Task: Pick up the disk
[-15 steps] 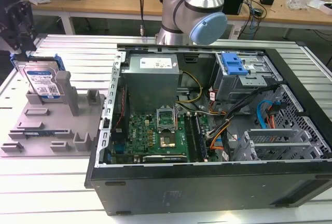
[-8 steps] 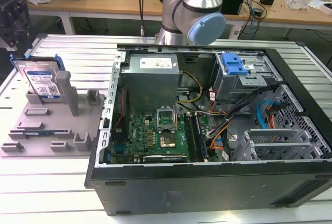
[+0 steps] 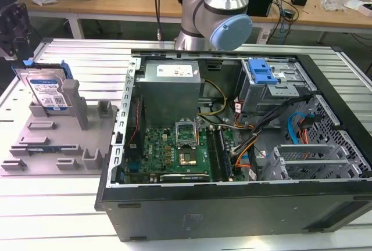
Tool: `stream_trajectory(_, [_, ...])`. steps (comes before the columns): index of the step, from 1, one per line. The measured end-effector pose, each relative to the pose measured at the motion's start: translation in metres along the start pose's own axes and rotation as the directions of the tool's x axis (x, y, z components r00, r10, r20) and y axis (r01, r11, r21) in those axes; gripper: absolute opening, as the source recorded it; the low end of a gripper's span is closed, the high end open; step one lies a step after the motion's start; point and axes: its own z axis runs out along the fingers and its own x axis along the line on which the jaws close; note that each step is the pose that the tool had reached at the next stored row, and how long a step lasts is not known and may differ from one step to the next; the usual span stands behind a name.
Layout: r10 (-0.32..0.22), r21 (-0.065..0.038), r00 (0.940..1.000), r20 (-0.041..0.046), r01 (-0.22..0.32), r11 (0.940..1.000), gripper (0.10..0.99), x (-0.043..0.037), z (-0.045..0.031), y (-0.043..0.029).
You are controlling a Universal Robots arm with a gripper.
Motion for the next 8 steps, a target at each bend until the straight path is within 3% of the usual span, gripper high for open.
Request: stream_trajectory(8, [-0.009, 0.0, 1.0, -0.0011, 0.009, 1.0, 0.482, -0.0002, 0.0078, -0.0002])
